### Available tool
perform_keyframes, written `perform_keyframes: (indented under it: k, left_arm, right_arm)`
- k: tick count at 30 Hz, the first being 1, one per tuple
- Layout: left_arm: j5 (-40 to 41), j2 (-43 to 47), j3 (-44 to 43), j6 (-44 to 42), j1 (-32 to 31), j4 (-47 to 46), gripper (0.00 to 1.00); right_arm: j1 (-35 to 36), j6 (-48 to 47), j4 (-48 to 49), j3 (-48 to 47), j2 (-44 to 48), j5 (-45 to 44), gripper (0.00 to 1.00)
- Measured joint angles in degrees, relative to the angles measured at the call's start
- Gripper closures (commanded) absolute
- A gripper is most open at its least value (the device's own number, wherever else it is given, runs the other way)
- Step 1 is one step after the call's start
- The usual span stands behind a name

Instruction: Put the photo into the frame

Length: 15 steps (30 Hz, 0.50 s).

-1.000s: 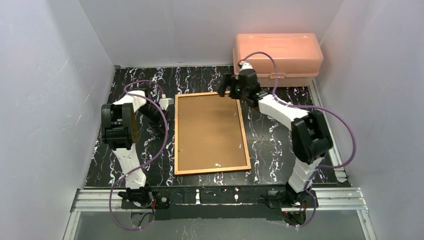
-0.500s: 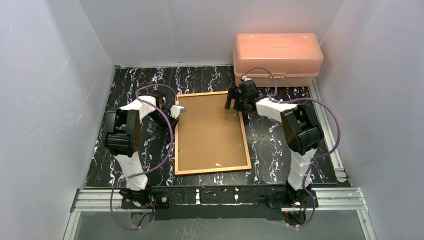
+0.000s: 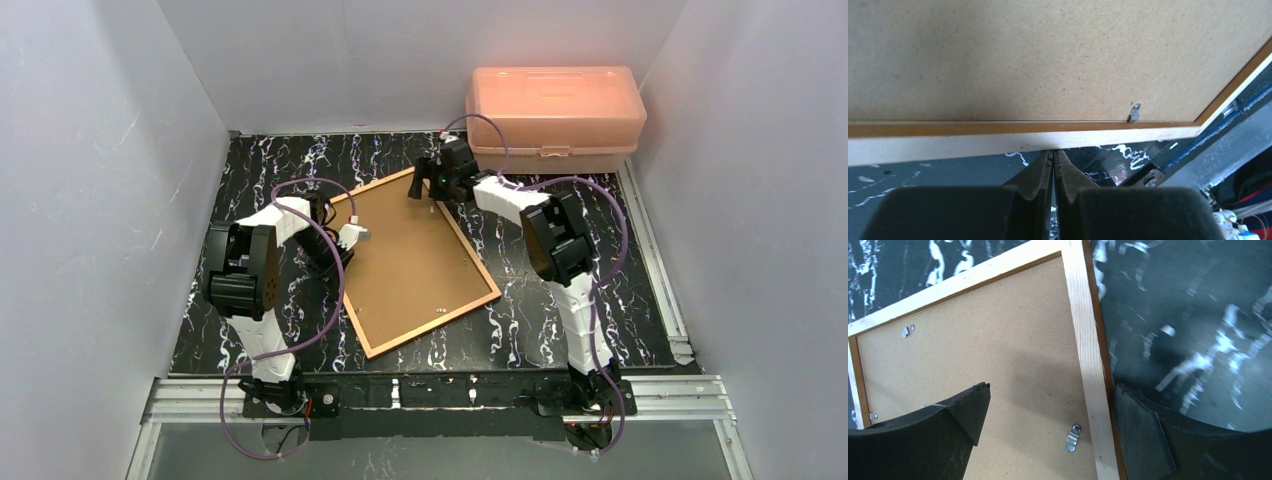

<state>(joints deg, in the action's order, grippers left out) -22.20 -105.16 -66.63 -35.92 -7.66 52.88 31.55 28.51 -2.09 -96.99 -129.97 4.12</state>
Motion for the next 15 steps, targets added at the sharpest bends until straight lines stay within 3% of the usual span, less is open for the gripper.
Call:
perform_keyframes:
  k: [3, 7, 15]
  left_arm:
    - [0.1, 0.0, 0.1, -0.3, -0.1, 2.0, 0.98]
    - [0.3, 0.0, 0.1, -0.6, -0.3, 3.8, 0.98]
    - [-3.3, 1.9, -3.5, -1.1, -0.3, 4.7, 0.97]
  right_arm:
    - [1.5, -0.8, -1.3, -5.5, -3.2, 0.5, 0.01]
    - [2.4, -2.3, -2.0, -4.4, -2.3, 0.1, 0.01]
    - [3.1, -7.8, -9.6, 8.5, 15.1, 1.5, 0.01]
